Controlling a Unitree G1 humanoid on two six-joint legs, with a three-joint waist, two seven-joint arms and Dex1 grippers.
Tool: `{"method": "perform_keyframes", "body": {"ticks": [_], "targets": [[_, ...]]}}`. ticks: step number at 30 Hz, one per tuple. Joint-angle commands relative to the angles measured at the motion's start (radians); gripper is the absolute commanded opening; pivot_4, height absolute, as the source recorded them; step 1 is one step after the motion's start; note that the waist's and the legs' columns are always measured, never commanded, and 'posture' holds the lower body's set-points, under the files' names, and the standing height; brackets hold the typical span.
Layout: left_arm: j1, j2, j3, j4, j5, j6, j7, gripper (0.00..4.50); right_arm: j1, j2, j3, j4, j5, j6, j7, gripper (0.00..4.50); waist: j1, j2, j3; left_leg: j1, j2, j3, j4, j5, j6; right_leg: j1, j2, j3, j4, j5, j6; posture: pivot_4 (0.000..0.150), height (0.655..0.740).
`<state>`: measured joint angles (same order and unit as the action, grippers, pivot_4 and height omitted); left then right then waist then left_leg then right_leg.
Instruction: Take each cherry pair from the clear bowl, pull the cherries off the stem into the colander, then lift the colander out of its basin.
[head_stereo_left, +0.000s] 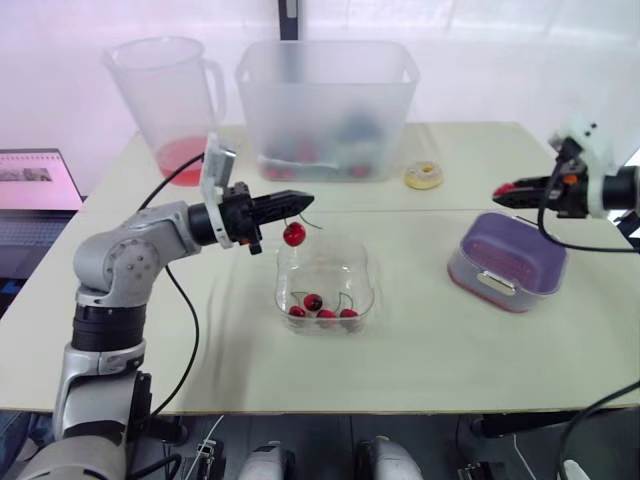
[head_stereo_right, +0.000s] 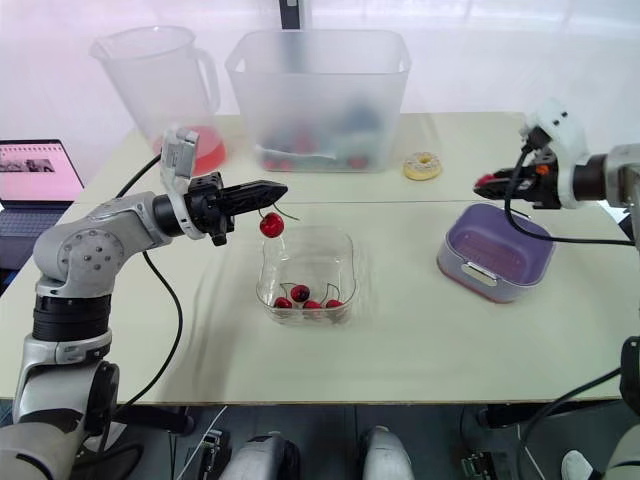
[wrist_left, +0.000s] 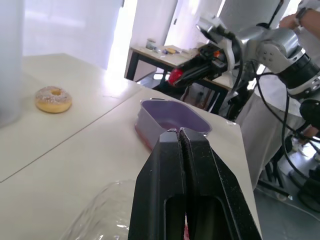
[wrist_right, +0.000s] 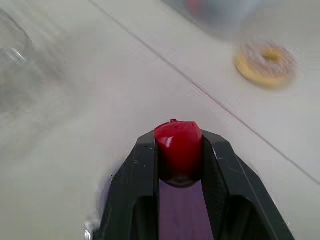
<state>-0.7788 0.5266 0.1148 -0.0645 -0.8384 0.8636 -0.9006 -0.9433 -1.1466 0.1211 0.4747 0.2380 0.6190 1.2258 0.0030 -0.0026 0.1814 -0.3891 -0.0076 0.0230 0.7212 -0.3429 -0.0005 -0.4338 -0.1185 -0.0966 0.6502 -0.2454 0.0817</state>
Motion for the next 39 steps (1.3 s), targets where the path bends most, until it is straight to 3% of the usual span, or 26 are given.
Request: {"method": "perform_keyframes", "body": {"ticks": [1, 5, 8, 13, 18, 21, 26, 33, 39], "targets": [[0.002, -0.004, 0.022, -0.037, -0.006, -0.026, 0.008, 0.00, 0.055, 0.012, 0.017, 0.058, -0.073, -0.091, -0.007, 0.79, -0.002, 0.000, 0.000, 0.000, 0.000, 0.000, 0.000, 0.000, 0.000, 0.000, 0.000, 0.000, 0.000, 0.000, 0.000, 0.150, 0.6886], [-0.005, -0.011, 0.017, -0.030, -0.001, -0.032, 0.013, 0.00, 0.089, 0.060, 0.027, 0.133, -0.121, -0.146, -0.021, 0.79, -0.003, 0.001, 0.000, 0.000, 0.000, 0.000, 0.000, 0.000, 0.000, 0.000, 0.000, 0.000, 0.000, 0.000, 0.000, 0.150, 0.6886], [-0.011, -0.018, 0.014, -0.030, 0.000, -0.034, 0.018, 0.00, 0.081, 0.084, 0.022, 0.191, -0.143, -0.176, -0.026, 2.02, 0.000, 0.001, 0.000, 0.000, 0.001, 0.000, 0.000, 0.000, 0.000, 0.000, 0.000, 0.000, 0.000, 0.000, 0.000, 0.150, 0.6886], [-0.013, -0.025, 0.015, -0.039, -0.004, -0.036, 0.032, 0.00, -0.006, 0.062, 0.003, 0.213, -0.169, -0.191, -0.016, 4.43, 0.007, 0.002, 0.001, -0.001, 0.000, 0.000, 0.001, 0.000, 0.000, 0.000, 0.000, 0.000, 0.000, 0.000, 0.000, 0.150, 0.6886], [-0.012, -0.037, 0.017, -0.034, 0.013, -0.068, 0.046, 0.00, -0.147, 0.069, -0.010, 0.076, -0.125, -0.065, 0.074, 4.48, 0.006, 0.003, 0.002, 0.000, 0.000, -0.001, 0.001, 0.000, 0.000, 0.000, 0.000, 0.000, 0.000, 0.000, 0.000, 0.150, 0.6886], [-0.023, -0.047, 0.020, -0.020, 0.013, -0.076, 0.052, 0.00, -0.192, 0.146, -0.056, -0.082, -0.001, 0.090, 0.110, 4.48, -0.002, 0.003, 0.002, 0.000, 0.001, -0.001, 0.001, 0.000, -0.001, 0.000, 0.001, 0.000, 0.000, 0.000, 0.000, 0.150, 0.6886], [-0.039, -0.052, 0.013, -0.019, 0.008, -0.071, 0.046, 0.00, -0.138, 0.342, -0.094, -0.344, 0.195, 0.287, 0.070, 4.48, 0.004, 0.003, 0.002, 0.000, 0.002, -0.002, 0.001, 0.000, -0.001, 0.000, 0.001, -0.001, 0.000, 0.000, 0.000, 0.150, 0.6886], [-0.059, -0.043, 0.027, -0.026, -0.001, -0.055, 0.062, 0.00, -0.028, 0.590, -0.093, -0.496, 0.256, 0.243, -0.098, 4.48, 0.010, 0.003, 0.001, -0.003, -0.002, -0.004, 0.004, 0.000, -0.001, 0.001, -0.001, -0.002, 0.000, 0.001, 0.002, 0.150, 0.6886], [-0.054, -0.041, 0.049, -0.030, 0.004, -0.062, 0.092, 0.00, 0.037, 0.709, -0.057, -0.591, 0.206, 0.120, -0.256, 4.48, 0.005, 0.003, 0.001, -0.002, -0.001, -0.004, 0.004, 0.000, -0.001, 0.001, 0.000, -0.002, 0.001, 0.001, 0.002, 0.150, 0.6886]]}}
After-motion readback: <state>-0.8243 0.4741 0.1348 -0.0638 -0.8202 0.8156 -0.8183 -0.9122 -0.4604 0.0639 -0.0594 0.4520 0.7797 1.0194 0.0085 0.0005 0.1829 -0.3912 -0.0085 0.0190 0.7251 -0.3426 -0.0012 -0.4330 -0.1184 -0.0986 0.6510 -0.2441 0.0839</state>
